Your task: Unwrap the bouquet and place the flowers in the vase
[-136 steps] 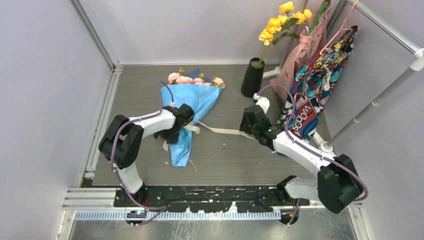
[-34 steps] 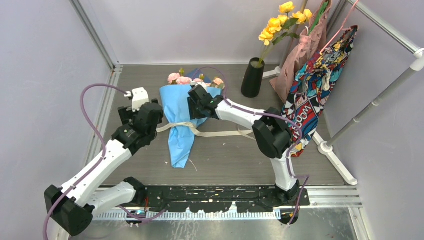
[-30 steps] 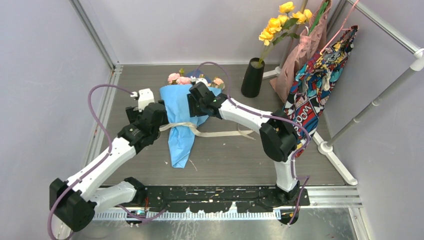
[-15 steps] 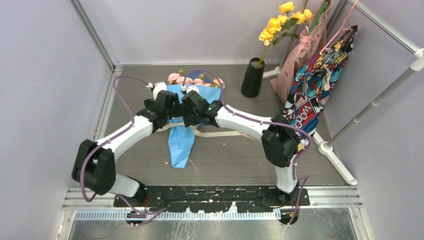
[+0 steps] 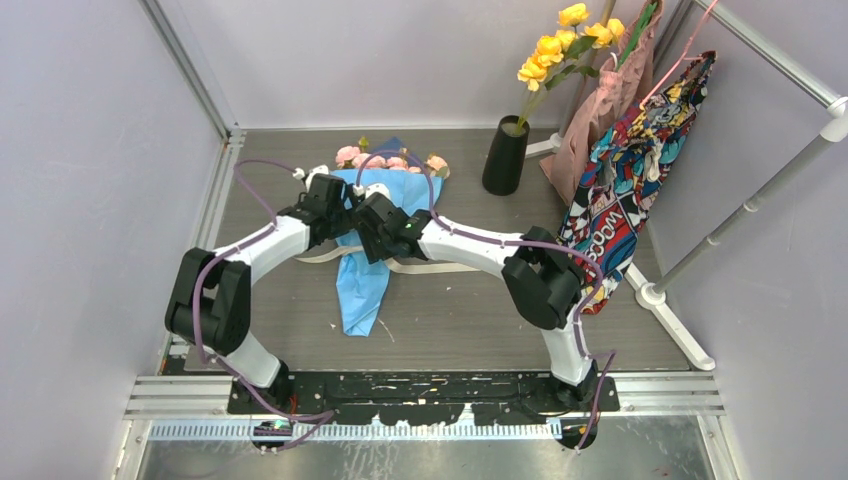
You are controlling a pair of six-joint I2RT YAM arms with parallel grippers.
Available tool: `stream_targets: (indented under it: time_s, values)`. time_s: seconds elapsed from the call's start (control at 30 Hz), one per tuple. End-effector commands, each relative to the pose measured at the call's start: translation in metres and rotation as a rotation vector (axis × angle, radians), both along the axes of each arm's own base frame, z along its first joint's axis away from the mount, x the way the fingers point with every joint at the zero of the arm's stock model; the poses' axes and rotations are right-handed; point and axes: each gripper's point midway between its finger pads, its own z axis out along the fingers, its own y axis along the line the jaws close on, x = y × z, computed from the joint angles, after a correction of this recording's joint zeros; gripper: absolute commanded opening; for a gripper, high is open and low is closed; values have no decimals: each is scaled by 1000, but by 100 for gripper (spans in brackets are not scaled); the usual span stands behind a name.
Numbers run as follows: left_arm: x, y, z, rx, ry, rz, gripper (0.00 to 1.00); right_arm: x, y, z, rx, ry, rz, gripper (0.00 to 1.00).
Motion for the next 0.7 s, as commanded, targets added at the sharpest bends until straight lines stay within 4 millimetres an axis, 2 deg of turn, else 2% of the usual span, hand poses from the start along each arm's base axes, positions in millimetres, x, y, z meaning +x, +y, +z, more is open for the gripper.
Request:
stream_targets:
  time_s: [0.0, 0.13, 0.37, 0.53, 0.67]
  values:
    - [21, -30, 19, -178, -69, -58, 100, 24, 8, 14, 15, -97, 15, 55]
    - [22, -33, 16, -263, -51, -60, 100, 31, 11, 18, 12, -134, 45, 54]
    - [18, -25, 1, -251, -16, -44, 100, 31, 16, 16, 30, -135, 64, 50]
    - [15, -22, -13, -227, 21, -39, 100, 30, 17, 25, 68, -150, 60, 50]
    - [13, -21, -21, -224, 42, -37, 100, 34, 19, 21, 54, -154, 57, 50]
